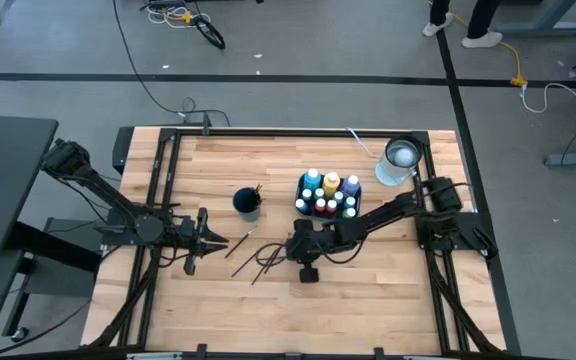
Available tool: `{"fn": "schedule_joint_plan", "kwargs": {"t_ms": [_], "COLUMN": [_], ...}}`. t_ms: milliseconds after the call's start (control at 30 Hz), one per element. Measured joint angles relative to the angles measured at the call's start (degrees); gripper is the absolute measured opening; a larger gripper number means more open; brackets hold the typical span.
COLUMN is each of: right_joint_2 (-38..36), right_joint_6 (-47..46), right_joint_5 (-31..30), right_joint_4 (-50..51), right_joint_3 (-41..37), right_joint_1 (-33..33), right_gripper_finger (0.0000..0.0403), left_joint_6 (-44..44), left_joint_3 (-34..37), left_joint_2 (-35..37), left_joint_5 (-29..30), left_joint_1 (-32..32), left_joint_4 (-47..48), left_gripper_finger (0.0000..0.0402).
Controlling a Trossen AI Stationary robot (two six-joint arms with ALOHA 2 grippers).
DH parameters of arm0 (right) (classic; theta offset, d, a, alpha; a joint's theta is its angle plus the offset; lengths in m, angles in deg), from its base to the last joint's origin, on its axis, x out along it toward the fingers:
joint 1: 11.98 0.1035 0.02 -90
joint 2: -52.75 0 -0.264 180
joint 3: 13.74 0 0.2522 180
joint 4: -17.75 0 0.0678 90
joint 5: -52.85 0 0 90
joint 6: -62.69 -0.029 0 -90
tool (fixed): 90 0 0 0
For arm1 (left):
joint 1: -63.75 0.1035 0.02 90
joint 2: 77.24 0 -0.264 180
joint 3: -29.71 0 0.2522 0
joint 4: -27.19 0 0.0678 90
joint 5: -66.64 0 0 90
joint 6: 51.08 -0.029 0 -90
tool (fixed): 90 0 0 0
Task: Pick & Place Paint Supplies
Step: Put the gold paintbrush into the blue cup
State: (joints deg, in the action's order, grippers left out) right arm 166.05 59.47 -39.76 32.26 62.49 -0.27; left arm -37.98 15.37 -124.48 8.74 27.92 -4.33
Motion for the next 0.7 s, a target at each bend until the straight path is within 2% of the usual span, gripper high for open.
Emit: {"fn": "schedule_joint_plan", "kwargs": {"t_ms": [67, 300, 400, 600, 700], "right_joint_2": [-2.71, -12.79, -14.70, -12.81, -11.73], "right_joint_6": [1.77, 13.14, 23.76, 48.35, 64.28], "right_joint_5": [-1.10, -14.99, -22.14, -35.41, -41.42], "right_joint_4": [0.73, 4.92, 7.09, 17.72, 17.24], "right_joint_3": [0.00, 0.25, 3.43, 16.72, 20.59], "right_joint_1": [0.54, 2.76, 4.01, 6.13, 5.68], "right_gripper_finger": [0.0006, 0.0004, 0.0003, 0.0002, 0.0002], "left_joint_6": [-0.05, -0.46, -0.87, -5.64, -6.86], "left_joint_3": [0.00, 0.00, 0.00, -1.31, -1.51], "left_joint_2": [0.00, 0.02, 0.04, 0.13, 0.11], "left_joint_5": [0.01, 0.24, 2.60, 13.74, 17.78], "left_joint_1": [-0.02, -0.02, -0.02, 0.00, -0.02], "left_joint_4": [0.00, -0.78, -2.54, -6.08, -7.29], "left_gripper_finger": [0.0072, 0.0072, 0.0072, 0.0072, 0.0072]}}
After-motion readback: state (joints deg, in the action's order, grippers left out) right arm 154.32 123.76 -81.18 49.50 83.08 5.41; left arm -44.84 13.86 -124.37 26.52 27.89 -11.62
